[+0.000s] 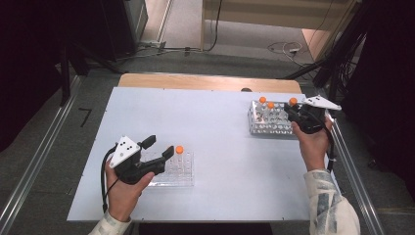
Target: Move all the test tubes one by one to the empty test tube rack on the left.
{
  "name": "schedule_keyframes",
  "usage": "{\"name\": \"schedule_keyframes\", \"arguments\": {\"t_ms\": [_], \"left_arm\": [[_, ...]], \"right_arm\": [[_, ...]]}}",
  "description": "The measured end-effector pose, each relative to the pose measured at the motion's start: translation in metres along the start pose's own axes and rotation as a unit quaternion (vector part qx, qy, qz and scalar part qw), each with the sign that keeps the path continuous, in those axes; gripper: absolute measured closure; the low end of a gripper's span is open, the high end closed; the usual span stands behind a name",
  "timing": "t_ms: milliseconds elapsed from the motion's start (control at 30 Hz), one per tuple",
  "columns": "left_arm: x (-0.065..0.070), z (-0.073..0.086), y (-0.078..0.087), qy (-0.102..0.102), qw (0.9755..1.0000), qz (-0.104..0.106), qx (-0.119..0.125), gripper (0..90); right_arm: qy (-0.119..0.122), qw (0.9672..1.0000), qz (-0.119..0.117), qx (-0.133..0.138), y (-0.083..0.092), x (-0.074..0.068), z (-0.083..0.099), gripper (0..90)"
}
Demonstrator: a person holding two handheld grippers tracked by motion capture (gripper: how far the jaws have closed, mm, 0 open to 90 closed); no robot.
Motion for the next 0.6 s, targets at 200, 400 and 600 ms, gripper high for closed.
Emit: {"name": "schedule_keyframes", "arguments": {"t_ms": [200,400,600], "left_arm": [[0.002,-0.001,0.0,-0.003,1.0,0.001,0.0,28.5],[0.007,-0.002,-0.001,-0.006,1.0,0.005,0.002,28.5],[0.011,-0.002,-0.002,-0.009,0.9999,0.012,-0.003,28.5]], "right_arm": [[0.003,0.9996,-0.029,-0.001,0.028,-0.005,0.005,72.0],[0.01,0.9975,-0.07,-0.002,0.053,-0.022,0.021,72.1],[0.018,0.994,-0.108,-0.003,0.071,-0.046,0.038,72.0]]}}
Point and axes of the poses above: each handheld gripper's, and its own axes: y roughly backward along the jaws, z roughly out of its underside, x roughly to its right, the point moved 6 cm from there along -y, roughly forward along the jaws, and after that the axes turned 13 degrees about z, right-handed, at the moved point
